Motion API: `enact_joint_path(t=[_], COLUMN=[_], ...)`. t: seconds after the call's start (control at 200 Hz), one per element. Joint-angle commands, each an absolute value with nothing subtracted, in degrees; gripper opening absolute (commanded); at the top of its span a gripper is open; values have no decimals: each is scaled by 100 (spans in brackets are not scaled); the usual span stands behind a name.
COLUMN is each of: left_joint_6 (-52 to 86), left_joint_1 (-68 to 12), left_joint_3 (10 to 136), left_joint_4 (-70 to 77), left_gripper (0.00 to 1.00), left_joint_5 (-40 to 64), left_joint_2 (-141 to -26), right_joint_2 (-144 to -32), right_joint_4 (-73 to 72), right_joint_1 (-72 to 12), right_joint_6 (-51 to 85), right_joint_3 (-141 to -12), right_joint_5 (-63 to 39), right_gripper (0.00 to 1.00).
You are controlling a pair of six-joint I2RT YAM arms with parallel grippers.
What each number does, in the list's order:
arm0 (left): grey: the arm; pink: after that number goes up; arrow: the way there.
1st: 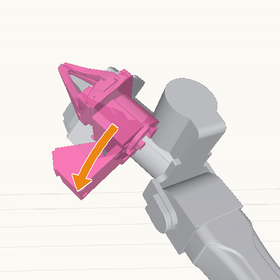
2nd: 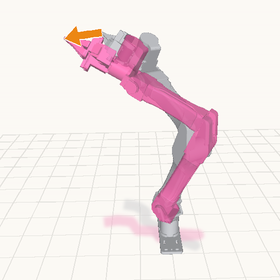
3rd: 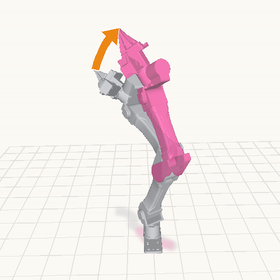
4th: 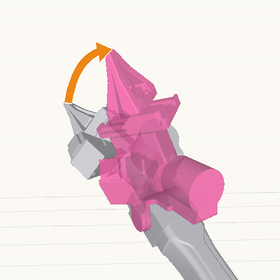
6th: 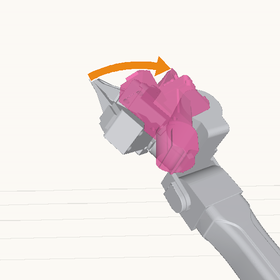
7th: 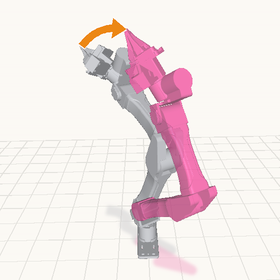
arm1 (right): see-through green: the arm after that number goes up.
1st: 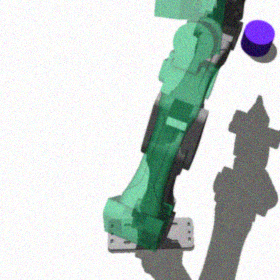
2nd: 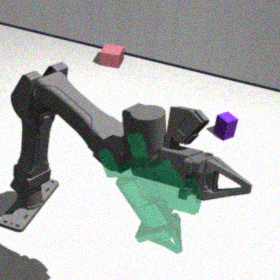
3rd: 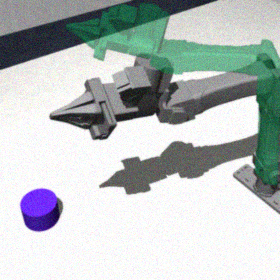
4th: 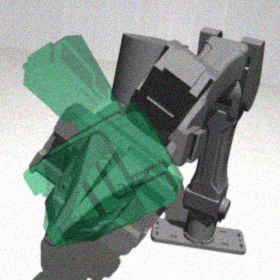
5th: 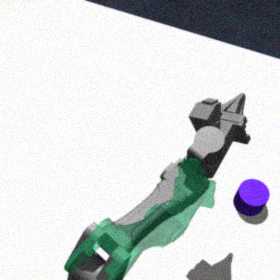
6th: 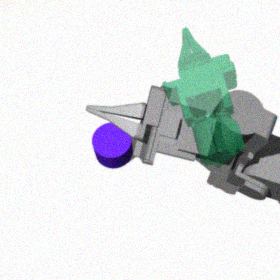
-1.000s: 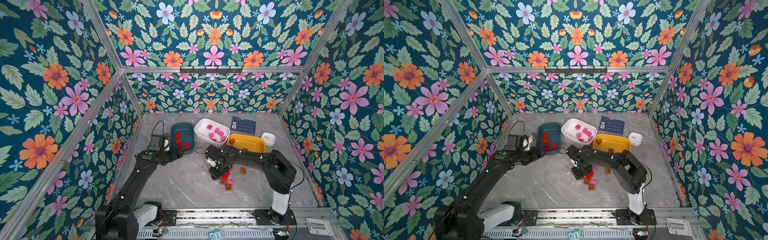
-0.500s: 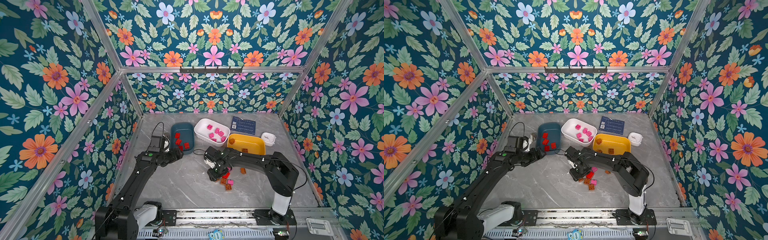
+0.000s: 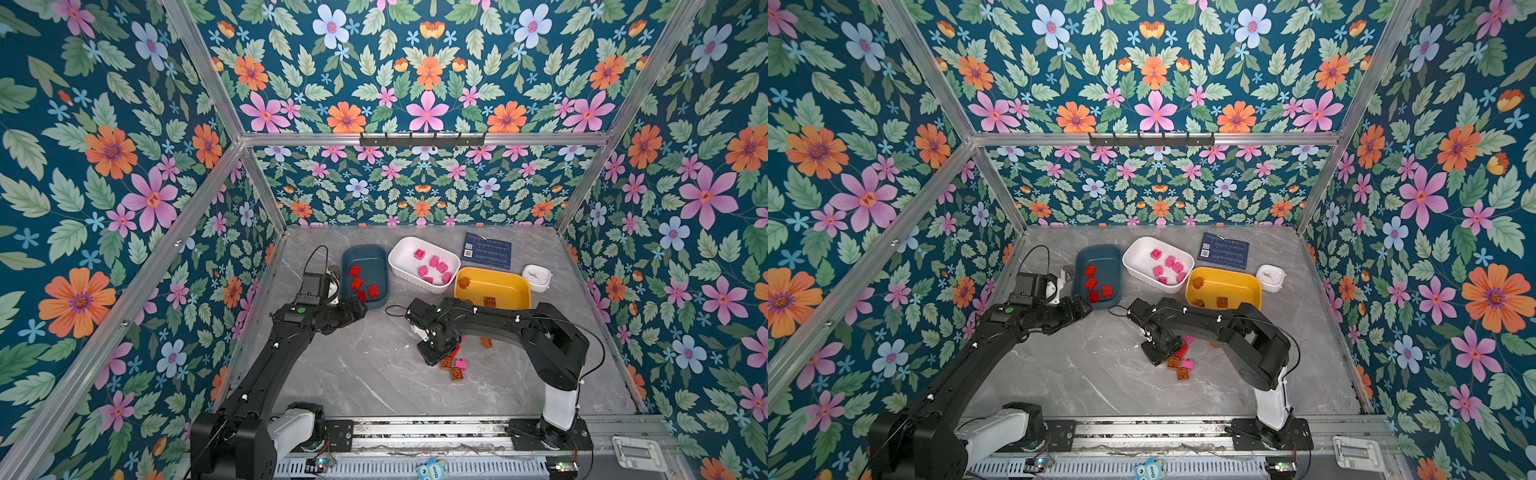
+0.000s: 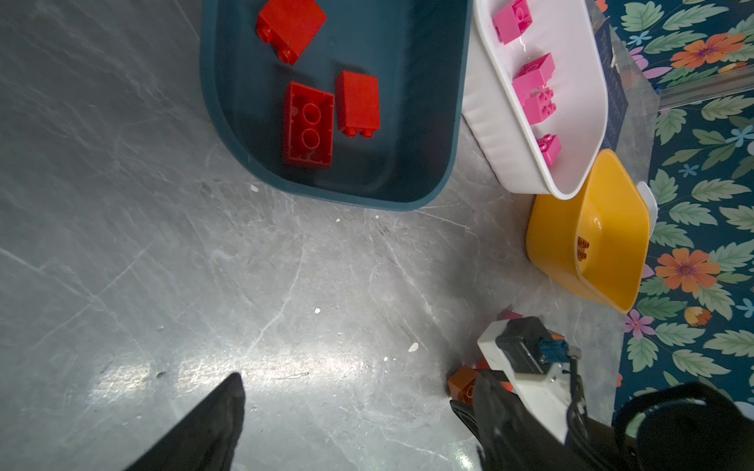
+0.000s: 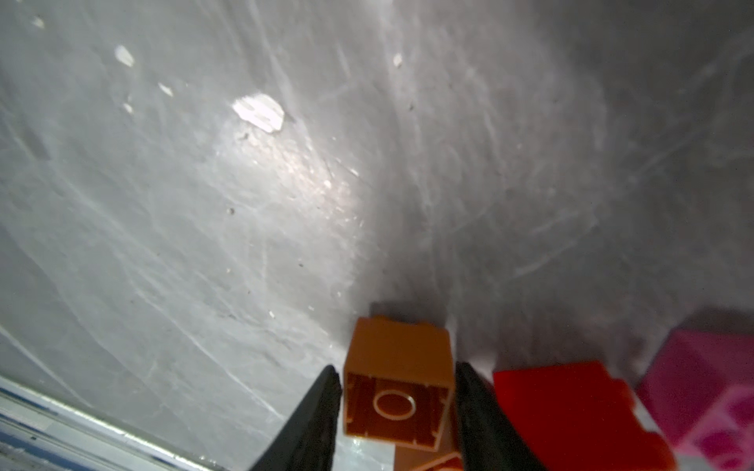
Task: Sort the legos into containers by color
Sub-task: Pick up the lego from the center of the table, then place the lego in the container.
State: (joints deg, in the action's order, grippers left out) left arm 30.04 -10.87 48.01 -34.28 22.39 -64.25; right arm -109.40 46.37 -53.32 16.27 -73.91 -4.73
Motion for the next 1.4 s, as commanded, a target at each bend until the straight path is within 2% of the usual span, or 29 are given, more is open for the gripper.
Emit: enact_joint_path(t=[0.0,0.125,0.355,0.635,0.765,0.965,1.185,1.395], left_joint_6=[2987,2988,2971,2964,3043,3157,3471,3590], left_joint_1=[-1081,-1081,-1081,-1081,-1081,-1081,-1081,-1084], left_joint_3=[4790,4790,4773,4885,4939,5005,5006,5032], left_joint_4=[-3379,-3383,-3401,-3378,-3247,-3046,-2699,-2575], left_gripper=[88,88,88,88,88,88,88,87], left_joint_5=[2232,2241,2224,2297,2431,2561,2751,2807], left_joint_2=[-6398,-6408,-6376,-6414,-6468,-6579,-6604,-6677], right_joint_2=[-10974,-11033,-11153,-10606,-10180,-9751,-10098,-10830], right_joint_4=[4884,4901,4983,5046,5200,5273,5019,4663], right_joint_1=[-5340,-5340,-5344,-5116,-4643,-3364,-2322,-2004], right_joint_6=[1670,1640,1605,1473,1283,649,185,66], right_joint_3=[-7458,-7568,-7800,-7972,-8033,-8159,-8475,-8818], right_joint_5=[-100,-5,149,88,134,144,-211,-507], right_gripper=[42,40,30,27,27,27,26,28])
